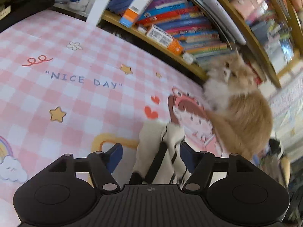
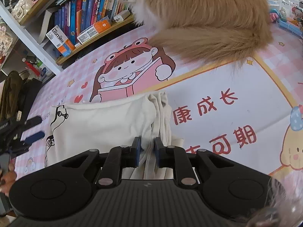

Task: Fold clothes
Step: 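Lift the held cream shirt edge with both grippers and fold it over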

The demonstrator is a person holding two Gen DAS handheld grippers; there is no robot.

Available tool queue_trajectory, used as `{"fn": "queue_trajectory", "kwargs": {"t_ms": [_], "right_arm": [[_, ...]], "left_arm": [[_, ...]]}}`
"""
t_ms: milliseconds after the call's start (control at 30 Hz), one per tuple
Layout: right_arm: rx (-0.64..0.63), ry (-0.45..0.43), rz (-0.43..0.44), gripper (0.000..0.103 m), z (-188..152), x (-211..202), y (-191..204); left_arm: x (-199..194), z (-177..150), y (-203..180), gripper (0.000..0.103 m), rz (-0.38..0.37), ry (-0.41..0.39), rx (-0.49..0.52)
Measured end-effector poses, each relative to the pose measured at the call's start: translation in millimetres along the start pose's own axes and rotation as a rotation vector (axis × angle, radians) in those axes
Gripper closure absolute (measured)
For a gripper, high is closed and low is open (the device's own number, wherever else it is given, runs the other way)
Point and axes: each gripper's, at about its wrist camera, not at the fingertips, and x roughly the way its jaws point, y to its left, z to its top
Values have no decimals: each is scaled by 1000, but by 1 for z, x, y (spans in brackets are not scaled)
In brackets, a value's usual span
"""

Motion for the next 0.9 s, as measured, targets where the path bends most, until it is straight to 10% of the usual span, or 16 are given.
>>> {"fn": "queue_trajectory", "kwargs": {"t_ms": [267, 467, 567, 733, 900], "right_arm": [[-11, -4, 6, 48, 1, -7, 8], [37, 52, 36, 42, -3, -7, 1], [75, 90, 67, 49, -5, -2, -6], [72, 127, 94, 66, -4, 6, -7], [-151, 70, 103, 88, -5, -18, 11]], "left_arm": [[15, -12, -10, 27, 56, 72, 55], [25, -21, -13, 29, 36, 103, 31], [24, -27, -18, 36, 31, 108, 20], [10, -39, -17, 76, 25, 96, -73], [-20, -66, -46, 82, 73, 109, 14]]}}
